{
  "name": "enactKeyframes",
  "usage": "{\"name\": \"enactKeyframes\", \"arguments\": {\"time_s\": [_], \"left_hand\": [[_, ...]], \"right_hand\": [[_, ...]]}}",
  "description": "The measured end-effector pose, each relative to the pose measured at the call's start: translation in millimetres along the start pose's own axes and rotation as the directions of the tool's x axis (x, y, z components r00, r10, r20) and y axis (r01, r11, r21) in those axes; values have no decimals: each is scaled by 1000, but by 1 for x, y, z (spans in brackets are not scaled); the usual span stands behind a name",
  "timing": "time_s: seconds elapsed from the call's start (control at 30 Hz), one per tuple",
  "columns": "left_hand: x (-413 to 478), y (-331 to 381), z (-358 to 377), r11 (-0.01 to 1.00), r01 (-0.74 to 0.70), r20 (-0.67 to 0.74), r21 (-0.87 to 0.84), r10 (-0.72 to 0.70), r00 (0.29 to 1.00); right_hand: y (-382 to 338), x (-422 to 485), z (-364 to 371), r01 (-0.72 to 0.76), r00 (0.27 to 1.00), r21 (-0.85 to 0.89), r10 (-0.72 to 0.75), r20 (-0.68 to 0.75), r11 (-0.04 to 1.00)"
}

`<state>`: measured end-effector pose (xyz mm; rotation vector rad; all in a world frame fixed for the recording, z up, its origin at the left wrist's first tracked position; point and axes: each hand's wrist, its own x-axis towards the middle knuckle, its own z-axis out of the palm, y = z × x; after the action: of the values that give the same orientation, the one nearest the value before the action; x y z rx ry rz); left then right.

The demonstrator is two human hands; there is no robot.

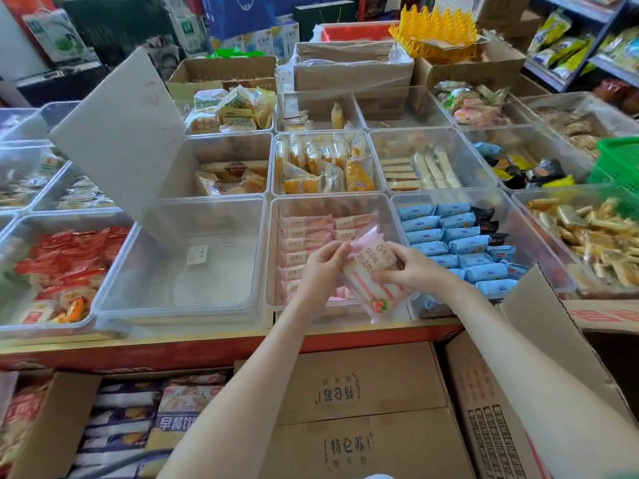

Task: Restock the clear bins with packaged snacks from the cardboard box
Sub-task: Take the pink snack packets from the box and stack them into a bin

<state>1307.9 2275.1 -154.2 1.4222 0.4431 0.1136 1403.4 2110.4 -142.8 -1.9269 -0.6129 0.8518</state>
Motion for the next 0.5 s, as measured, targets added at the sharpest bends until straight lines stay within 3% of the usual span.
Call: {"name": "enactKeyframes", "arguments": {"time_s": [0.23,0.3,0.33,0.4,0.5], "left_hand": [[22,-1,-9,996,68,103,-60,-62,993],[32,-13,-16,990,81,39,119,-86,996],[37,-21,-20,953,62,21,296,-71,997],[46,-38,-29,749,13,73,662,-82,994],[53,-53,-31,481,-101,236,871,-227,945]], "right_hand": [[-5,14,-20,-4,1000,-48,2,-23,999],[-3,17,-26,-5,997,-27,3,-77,1000],[-2,18,-28,-5,994,-17,3,-109,1000],[4,22,-29,-1,988,-26,-4,-154,1000],[15,30,-23,11,992,-130,-27,-122,991]]}}
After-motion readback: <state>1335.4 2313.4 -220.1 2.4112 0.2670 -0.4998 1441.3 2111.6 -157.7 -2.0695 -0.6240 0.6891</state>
